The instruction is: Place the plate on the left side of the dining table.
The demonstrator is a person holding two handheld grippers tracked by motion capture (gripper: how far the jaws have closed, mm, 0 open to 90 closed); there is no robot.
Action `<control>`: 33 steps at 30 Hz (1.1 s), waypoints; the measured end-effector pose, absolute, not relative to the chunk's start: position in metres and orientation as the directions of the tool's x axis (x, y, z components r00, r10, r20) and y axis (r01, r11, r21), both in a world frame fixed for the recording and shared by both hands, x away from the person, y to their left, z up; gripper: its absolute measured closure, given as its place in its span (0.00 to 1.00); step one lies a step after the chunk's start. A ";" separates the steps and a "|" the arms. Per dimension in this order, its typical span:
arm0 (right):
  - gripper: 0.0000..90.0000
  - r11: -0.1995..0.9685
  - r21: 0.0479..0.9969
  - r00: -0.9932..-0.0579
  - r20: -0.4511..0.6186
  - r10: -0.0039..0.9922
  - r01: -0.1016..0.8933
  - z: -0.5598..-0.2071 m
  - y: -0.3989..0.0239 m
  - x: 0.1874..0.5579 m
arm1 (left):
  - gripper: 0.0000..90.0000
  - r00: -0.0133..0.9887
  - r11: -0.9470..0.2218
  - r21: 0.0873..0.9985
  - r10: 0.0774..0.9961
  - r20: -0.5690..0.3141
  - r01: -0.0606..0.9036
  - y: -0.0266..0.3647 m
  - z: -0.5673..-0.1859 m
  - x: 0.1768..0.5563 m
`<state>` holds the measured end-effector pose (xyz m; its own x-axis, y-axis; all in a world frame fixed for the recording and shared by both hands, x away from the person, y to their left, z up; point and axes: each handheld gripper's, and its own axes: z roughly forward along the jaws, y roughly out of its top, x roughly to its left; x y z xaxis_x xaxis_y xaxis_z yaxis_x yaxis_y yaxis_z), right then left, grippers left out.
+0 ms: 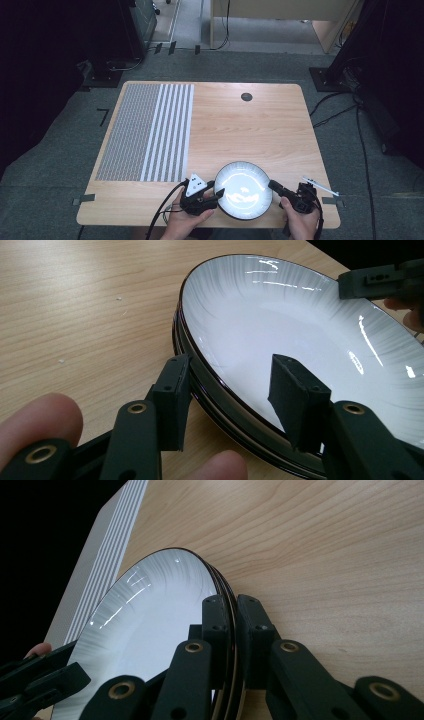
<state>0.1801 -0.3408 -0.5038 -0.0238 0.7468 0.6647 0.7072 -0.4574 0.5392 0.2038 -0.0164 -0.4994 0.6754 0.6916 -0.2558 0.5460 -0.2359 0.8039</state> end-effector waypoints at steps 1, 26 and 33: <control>0.93 -0.457 0.539 -0.024 0.665 0.747 0.707 -0.504 -0.341 0.180 | 0.58 0.676 -0.239 0.803 0.691 -0.254 0.546 -0.016 -0.499 0.204; 0.96 -0.451 0.531 -0.059 0.691 0.721 0.717 -0.492 -0.348 0.177 | 0.59 0.680 -0.238 0.785 0.673 -0.291 0.572 -0.010 -0.500 0.208; 0.95 -0.458 0.528 -0.044 0.688 0.724 0.715 -0.493 -0.349 0.177 | 0.59 0.680 -0.237 0.783 0.671 -0.296 0.576 -0.010 -0.501 0.208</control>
